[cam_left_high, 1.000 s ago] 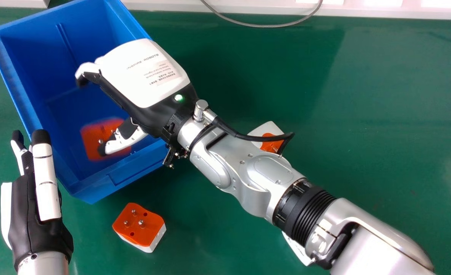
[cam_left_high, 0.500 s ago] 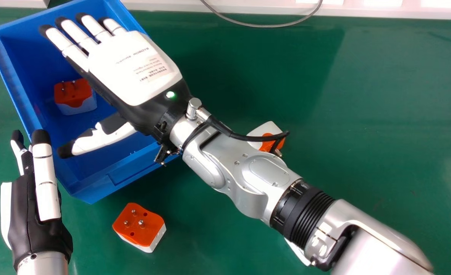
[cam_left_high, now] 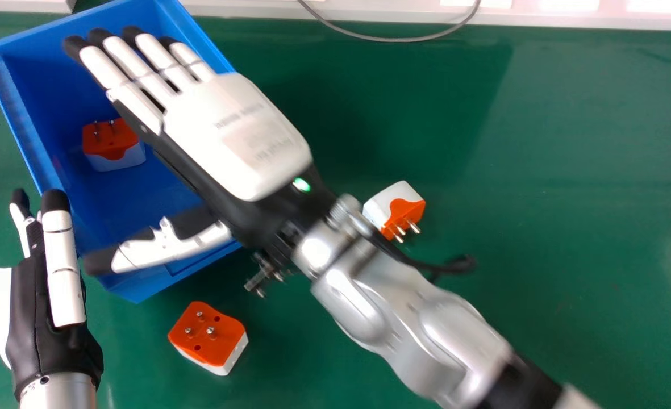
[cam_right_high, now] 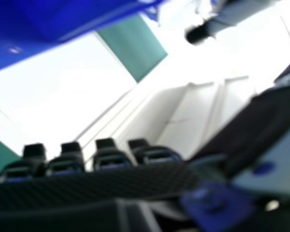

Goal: Pick all objects and put in blue box

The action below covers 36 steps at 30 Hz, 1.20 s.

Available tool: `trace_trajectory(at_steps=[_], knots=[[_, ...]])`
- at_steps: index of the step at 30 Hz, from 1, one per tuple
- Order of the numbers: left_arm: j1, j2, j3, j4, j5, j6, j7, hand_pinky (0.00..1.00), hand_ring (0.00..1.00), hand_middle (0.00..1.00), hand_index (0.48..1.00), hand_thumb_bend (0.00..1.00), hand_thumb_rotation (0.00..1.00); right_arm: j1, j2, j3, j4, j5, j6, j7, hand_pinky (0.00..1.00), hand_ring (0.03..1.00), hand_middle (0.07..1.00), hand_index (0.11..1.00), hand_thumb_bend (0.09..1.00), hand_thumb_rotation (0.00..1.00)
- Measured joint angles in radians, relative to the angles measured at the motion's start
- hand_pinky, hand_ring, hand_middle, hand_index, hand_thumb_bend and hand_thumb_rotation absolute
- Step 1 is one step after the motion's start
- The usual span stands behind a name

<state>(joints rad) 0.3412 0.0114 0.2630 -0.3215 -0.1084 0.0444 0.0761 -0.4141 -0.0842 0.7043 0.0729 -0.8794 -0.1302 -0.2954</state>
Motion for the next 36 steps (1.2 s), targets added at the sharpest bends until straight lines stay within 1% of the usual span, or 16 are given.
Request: trace_trajectory(at_steps=[2, 3, 4, 5, 6, 7, 8, 9, 10, 13, 15, 17, 20, 24, 32, 36], knots=[[0.0, 0.002, 0.001, 0.0, -0.002, 0.002, -0.005, 1.0, 1.0, 1.0, 1.0, 0.58, 1.0, 0.1, -0.047, -0.028, -0.103, 0.0, -0.004, 0.004, 0.99, 1.0, 1.0, 1.0, 0.526, 0.8], [0.002, 0.002, 0.005, 0.0, -0.004, 0.002, -0.005, 1.0, 1.0, 1.0, 1.0, 0.58, 1.0, 0.134, -0.064, -0.038, -0.13, 0.0, -0.004, 0.004, 0.99, 1.0, 1.0, 1.0, 0.526, 0.8], [-0.001, 0.003, 0.006, 0.0, -0.007, 0.003, -0.007, 1.0, 1.0, 1.0, 1.0, 0.58, 1.0, 0.169, -0.079, -0.053, -0.16, -0.001, 0.001, 0.006, 0.99, 1.0, 1.0, 1.0, 0.526, 0.8], [-0.005, 0.004, 0.001, -0.001, -0.007, 0.005, -0.01, 1.0, 1.0, 1.0, 1.0, 0.58, 1.0, 0.227, -0.097, -0.077, -0.215, -0.005, 0.011, 0.007, 0.99, 1.0, 1.0, 1.0, 0.524, 0.79], [-0.002, 0.004, 0.001, -0.002, -0.007, 0.007, -0.01, 1.0, 1.0, 1.0, 1.0, 0.58, 1.0, 0.3, -0.118, -0.102, -0.278, -0.019, 0.016, 0.004, 0.99, 1.0, 1.0, 1.0, 0.523, 0.79], [0.003, 0.004, 0.005, -0.002, -0.007, 0.009, -0.008, 1.0, 1.0, 1.0, 1.0, 0.58, 1.0, 0.34, -0.132, -0.117, -0.311, -0.024, 0.021, 0.001, 0.99, 1.0, 1.0, 1.0, 0.523, 0.79], [-0.001, 0.004, 0.005, -0.002, -0.007, 0.014, -0.009, 1.0, 1.0, 1.0, 1.0, 0.58, 1.0, 0.391, -0.144, -0.144, -0.352, -0.038, 0.036, 0.003, 0.98, 1.0, 1.0, 1.0, 0.525, 0.78], [-0.001, 0.004, 0.002, -0.004, -0.007, 0.013, -0.01, 1.0, 1.0, 1.0, 1.0, 0.57, 1.0, 0.456, -0.161, -0.176, -0.408, -0.047, 0.048, -0.001, 0.97, 1.0, 1.0, 1.0, 0.529, 0.77], [0.003, 0.005, 0.006, -0.004, -0.007, 0.014, -0.008, 1.0, 1.0, 1.0, 1.0, 0.57, 1.0, 0.508, -0.175, -0.205, -0.448, -0.062, 0.057, -0.006, 0.96, 1.0, 1.0, 1.0, 0.535, 0.77], [0.008, 0.005, 0.009, -0.005, -0.007, 0.014, -0.009, 1.0, 1.0, 1.0, 1.0, 0.57, 1.0, 0.642, -0.201, -0.282, -0.532, -0.087, 0.081, -0.02, 0.94, 1.0, 1.0, 1.0, 0.546, 0.77], [0.004, 0.006, 0.006, -0.006, -0.008, 0.014, -0.012, 1.0, 1.0, 1.0, 1.0, 0.58, 1.0, 0.724, -0.212, -0.33, -0.575, -0.114, 0.089, -0.028, 0.92, 1.0, 1.0, 1.0, 0.557, 0.79], [0.005, 0.006, 0.009, -0.006, -0.008, 0.014, -0.011, 1.0, 1.0, 1.0, 1.0, 0.58, 1.0, 0.828, -0.221, -0.382, -0.616, -0.136, 0.092, -0.048, 0.91, 1.0, 1.0, 1.0, 0.568, 0.79], [0.004, 0.007, 0.011, -0.005, -0.009, 0.014, -0.012, 1.0, 1.0, 1.0, 1.0, 0.58, 1.0, 0.912, -0.231, -0.418, -0.621, -0.156, 0.092, -0.077, 0.9, 0.994, 1.0, 1.0, 0.58, 0.8], [0.004, 0.008, 0.016, -0.004, -0.009, 0.014, -0.014, 1.0, 1.0, 1.0, 1.0, 0.58, 1.0, 1.019, -0.239, -0.455, -0.578, -0.156, 0.092, -0.099, 0.88, 0.984, 1.0, 1.0, 0.588, 0.81], [-0.001, 0.01, 0.018, -0.001, -0.009, 0.014, -0.019, 1.0, 1.0, 1.0, 1.0, 0.58, 1.0, 1.104, -0.234, -0.463, -0.576, -0.2, 0.102, -0.082, 0.87, 0.964, 1.0, 0.991, 0.595, 0.8], [-0.004, 0.011, 0.02, 0.005, -0.009, 0.014, -0.024, 1.0, 1.0, 1.0, 1.0, 0.58, 1.0, 1.118, -0.232, -0.461, -0.564, -0.227, 0.108, -0.082, 0.85, 0.934, 0.975, 0.974, 0.605, 0.79]])
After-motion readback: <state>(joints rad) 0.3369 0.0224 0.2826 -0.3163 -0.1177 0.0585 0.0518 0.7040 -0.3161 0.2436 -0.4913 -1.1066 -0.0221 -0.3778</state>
